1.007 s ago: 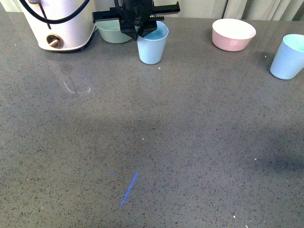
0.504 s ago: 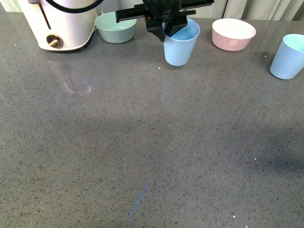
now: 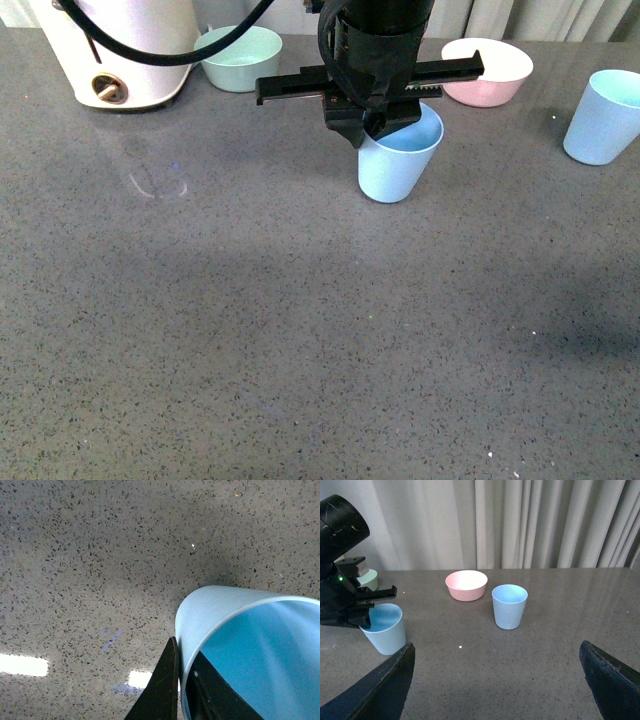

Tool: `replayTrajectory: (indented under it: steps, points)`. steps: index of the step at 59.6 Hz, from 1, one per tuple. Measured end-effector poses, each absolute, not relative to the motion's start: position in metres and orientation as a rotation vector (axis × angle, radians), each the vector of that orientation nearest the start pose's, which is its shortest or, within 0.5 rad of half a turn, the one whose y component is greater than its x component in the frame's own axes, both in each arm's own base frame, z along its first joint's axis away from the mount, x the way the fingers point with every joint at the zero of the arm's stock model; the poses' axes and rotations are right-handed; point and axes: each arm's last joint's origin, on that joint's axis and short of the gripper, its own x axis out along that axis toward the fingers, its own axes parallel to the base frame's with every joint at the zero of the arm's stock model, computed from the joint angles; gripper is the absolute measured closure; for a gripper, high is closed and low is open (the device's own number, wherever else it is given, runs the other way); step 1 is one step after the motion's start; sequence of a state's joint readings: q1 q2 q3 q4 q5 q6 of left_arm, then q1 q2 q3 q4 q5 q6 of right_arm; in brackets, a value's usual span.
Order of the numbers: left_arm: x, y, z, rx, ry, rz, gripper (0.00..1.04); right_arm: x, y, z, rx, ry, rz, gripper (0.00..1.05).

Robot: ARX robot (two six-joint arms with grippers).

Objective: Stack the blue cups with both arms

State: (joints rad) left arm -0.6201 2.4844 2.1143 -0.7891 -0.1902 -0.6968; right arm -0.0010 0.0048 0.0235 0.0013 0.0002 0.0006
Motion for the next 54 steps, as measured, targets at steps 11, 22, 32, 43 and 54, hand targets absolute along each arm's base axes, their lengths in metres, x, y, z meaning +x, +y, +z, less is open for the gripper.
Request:
replayTrajectory:
  steps: [11,22,32,43,54]
  points:
    - [0.424,-0.296,0.141,-0.177,1.126,0.006,1.02,0.096,0.000,0.171,0.001,-0.020,-0.001,0.09]
    - [0.422,-0.295,0.139,-0.190,1.121,0.000,1.02,0.096,0.000,0.171,0.000,-0.020,-0.001,0.09]
    - [0.418,-0.293,0.136,-0.209,1.134,-0.021,0.87,0.097,0.000,0.171,0.000,-0.020,-0.001,0.09]
    - [0.415,-0.292,0.137,-0.213,1.135,-0.027,0.62,0.096,0.000,0.171,0.001,-0.020,-0.001,0.09]
    - [0.415,-0.290,0.151,-0.228,1.115,-0.043,0.35,0.096,0.000,0.171,0.001,-0.020,-0.001,0.09]
